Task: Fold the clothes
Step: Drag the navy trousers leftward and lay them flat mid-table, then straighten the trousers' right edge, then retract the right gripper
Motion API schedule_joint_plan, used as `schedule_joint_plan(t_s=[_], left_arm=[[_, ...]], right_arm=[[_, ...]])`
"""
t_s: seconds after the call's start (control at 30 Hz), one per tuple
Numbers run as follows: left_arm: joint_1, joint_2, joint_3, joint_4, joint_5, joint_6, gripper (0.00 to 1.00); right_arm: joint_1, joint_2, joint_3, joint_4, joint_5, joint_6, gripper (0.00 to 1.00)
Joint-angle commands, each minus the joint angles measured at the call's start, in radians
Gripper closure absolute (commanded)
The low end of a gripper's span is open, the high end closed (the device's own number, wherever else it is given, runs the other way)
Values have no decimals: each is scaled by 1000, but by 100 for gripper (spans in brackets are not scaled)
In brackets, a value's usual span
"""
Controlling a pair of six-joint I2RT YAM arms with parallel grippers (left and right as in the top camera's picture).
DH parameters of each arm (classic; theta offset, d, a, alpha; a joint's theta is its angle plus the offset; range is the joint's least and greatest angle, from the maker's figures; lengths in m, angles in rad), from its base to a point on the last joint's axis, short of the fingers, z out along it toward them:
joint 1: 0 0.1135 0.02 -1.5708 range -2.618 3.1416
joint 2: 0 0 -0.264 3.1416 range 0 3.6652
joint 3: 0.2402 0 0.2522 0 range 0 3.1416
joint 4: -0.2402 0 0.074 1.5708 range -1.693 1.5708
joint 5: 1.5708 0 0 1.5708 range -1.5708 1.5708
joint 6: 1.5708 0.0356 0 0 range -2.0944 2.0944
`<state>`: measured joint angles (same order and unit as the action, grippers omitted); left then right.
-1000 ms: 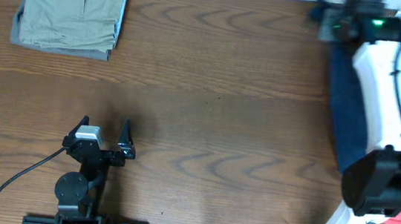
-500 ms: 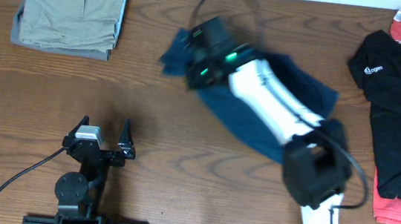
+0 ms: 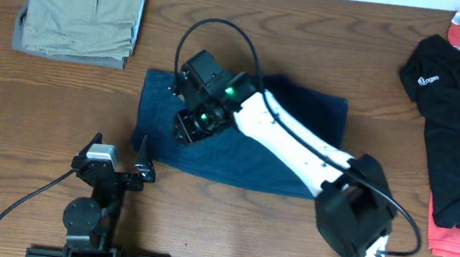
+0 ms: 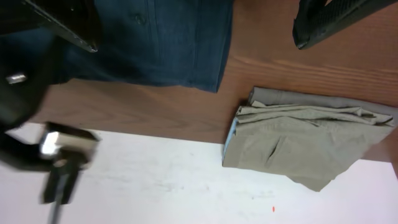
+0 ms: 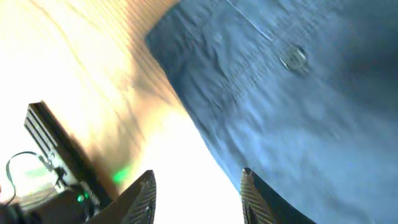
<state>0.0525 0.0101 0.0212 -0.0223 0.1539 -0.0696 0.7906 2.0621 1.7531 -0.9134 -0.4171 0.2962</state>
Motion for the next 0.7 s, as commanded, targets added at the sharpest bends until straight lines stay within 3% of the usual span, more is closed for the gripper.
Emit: schedule_joint_plan(t_s=[0.0,0.03,0.07,0.1,0.3,0.43,0.67], left_arm=[[5,-6,-17,-33,14,17,2],[5,-6,-17,-33,14,17,2],[5,-6,-17,-33,14,17,2],[5,-6,-17,-33,14,17,2],[5,-6,-17,-33,14,17,2],[5,-6,-17,-33,14,17,2],[5,-6,-17,-33,14,17,2]], right_arm=[[-64,-75,13,-70,136,24,55],[-86,-92,12,-99,183,37,53],[-120,-116,13,-138,241,51,43],[-149,-132,13,-166,277,57,1],[-369,-183,12,-341,460,104,1],[-504,-175,-21,-412,469,103,1],[-668,-175,-233,-337,430,103,1]])
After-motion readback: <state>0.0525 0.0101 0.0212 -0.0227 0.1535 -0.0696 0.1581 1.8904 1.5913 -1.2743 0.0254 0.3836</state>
